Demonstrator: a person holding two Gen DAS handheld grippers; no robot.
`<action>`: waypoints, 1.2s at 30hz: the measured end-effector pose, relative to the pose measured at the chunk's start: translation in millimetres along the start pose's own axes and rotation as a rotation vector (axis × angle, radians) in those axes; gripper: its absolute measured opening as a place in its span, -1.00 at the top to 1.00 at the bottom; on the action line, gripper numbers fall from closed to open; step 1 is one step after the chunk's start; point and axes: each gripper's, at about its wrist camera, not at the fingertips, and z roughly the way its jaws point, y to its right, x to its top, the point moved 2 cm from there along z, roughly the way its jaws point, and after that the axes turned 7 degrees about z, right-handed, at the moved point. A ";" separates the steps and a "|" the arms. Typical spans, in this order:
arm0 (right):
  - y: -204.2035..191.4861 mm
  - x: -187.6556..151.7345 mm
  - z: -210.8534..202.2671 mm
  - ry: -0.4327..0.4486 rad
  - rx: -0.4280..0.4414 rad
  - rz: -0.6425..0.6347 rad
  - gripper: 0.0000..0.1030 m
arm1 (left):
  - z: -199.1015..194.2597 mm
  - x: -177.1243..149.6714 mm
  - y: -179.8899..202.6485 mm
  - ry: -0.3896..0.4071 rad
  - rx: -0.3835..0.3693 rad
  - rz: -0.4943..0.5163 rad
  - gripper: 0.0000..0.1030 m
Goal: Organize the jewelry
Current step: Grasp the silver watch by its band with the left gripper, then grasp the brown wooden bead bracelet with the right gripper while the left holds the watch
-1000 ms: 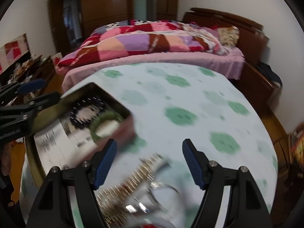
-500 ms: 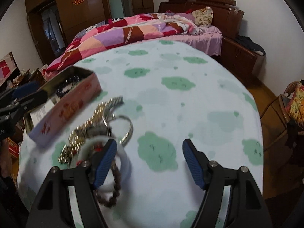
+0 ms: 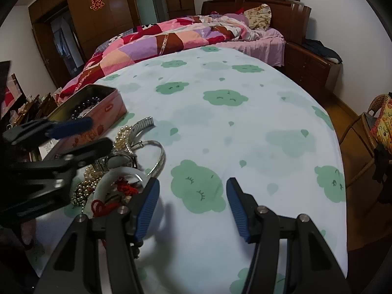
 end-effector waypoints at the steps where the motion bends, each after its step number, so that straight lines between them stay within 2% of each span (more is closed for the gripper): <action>1: -0.4 -0.4 0.1 -0.001 0.000 -0.003 -0.14 | 3.1 -0.6 0.8 -0.008 -0.008 0.000 0.24; 4: -1.2 -1.4 -0.4 0.002 -0.004 -0.008 -0.14 | 8.3 -4.7 3.1 -0.027 -0.028 0.002 0.37; 7: -1.9 -1.6 -0.6 0.003 -0.004 -0.010 -0.14 | 12.0 -8.8 4.7 -0.042 -0.053 -0.002 0.40; 11: -2.7 -1.7 -1.2 0.006 -0.010 -0.018 -0.14 | 16.0 -11.0 4.1 -0.052 -0.087 -0.010 0.58; 18: -6.7 -1.9 -2.2 0.009 -0.013 -0.034 -0.14 | 13.4 -11.0 9.6 -0.035 -0.112 0.010 0.83; 22: -7.8 -1.1 -2.8 0.011 -0.009 -0.038 -0.14 | 6.3 -10.5 8.4 -0.012 -0.103 0.002 0.83; 23: -8.5 -0.6 -3.3 0.011 -0.006 -0.040 -0.09 | 2.6 -9.7 6.4 -0.001 -0.100 -0.007 0.83; 26: -11.2 0.4 -2.4 -0.001 0.004 -0.050 0.22 | -10.4 -5.6 -0.4 0.038 -0.077 -0.020 0.83; 30: -17.7 0.5 -1.3 -0.015 0.029 -0.066 0.23 | -24.6 -1.8 -12.5 0.078 -0.058 -0.044 0.83; 36: -26.7 1.2 3.0 -0.033 0.049 -0.084 0.22 | -30.9 -3.3 -22.2 0.093 -0.042 -0.068 0.83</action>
